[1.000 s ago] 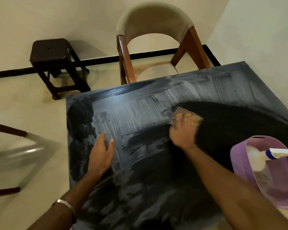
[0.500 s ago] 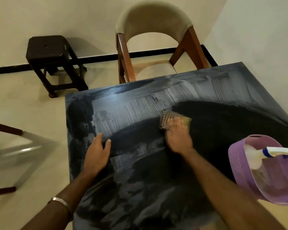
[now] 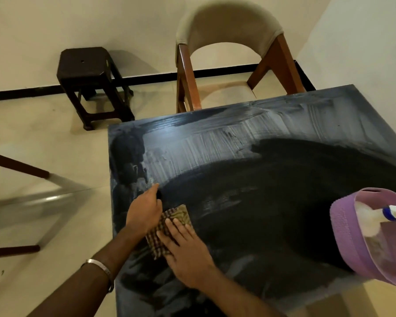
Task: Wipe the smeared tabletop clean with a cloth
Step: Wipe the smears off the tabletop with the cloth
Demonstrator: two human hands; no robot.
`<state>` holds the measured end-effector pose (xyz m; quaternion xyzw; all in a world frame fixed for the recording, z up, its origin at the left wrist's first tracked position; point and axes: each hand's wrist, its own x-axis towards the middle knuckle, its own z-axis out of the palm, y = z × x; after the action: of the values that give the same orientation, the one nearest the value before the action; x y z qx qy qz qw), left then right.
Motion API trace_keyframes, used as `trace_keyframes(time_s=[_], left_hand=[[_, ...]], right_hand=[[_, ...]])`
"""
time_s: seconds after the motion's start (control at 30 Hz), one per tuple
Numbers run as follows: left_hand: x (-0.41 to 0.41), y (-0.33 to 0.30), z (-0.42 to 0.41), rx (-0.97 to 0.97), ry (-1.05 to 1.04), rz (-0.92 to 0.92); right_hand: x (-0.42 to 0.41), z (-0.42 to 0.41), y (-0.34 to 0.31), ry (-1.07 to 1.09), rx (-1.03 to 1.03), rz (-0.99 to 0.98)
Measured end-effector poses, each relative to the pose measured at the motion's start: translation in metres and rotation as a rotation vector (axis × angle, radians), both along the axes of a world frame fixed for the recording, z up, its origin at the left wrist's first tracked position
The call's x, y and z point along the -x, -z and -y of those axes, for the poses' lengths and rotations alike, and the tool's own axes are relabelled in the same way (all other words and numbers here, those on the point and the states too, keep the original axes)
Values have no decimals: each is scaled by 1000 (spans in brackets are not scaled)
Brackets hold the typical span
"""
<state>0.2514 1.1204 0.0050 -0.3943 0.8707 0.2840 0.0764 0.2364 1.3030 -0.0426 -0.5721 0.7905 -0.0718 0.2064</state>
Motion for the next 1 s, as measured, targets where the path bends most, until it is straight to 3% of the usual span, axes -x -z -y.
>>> trace_keyframes(time_s=[0.07, 0.17, 0.27, 0.33, 0.43, 0.63, 0.73, 0.87, 1.0], left_hand=[[0, -1, 0, -5, 1, -3], [-2, -3, -3, -24, -21, -27], [-9, -6, -8, -57, -36, -39], [-15, -8, -9, -61, -52, -57], [-23, -9, -7, -79, -67, -91], [-34, -13, -10, -117, -51, -118], [-38, -14, -13, -120, -40, -108], [-46, -16, -21, -101, -29, -101], [-55, -19, -33, -97, -28, -104]], right_hand=[[42, -16, -1, 81, 12, -91], [140, -54, -4, 452, -38, -232], [217, -98, -15, 809, -151, -170], [222, -100, -18, 910, -186, -142], [156, -60, -13, 840, -151, -209], [-69, -2, -7, 232, -45, -54], [-72, -21, -5, 134, -57, -48], [12, -80, -4, 427, -123, -226], [102, -149, -18, 875, -261, -157]])
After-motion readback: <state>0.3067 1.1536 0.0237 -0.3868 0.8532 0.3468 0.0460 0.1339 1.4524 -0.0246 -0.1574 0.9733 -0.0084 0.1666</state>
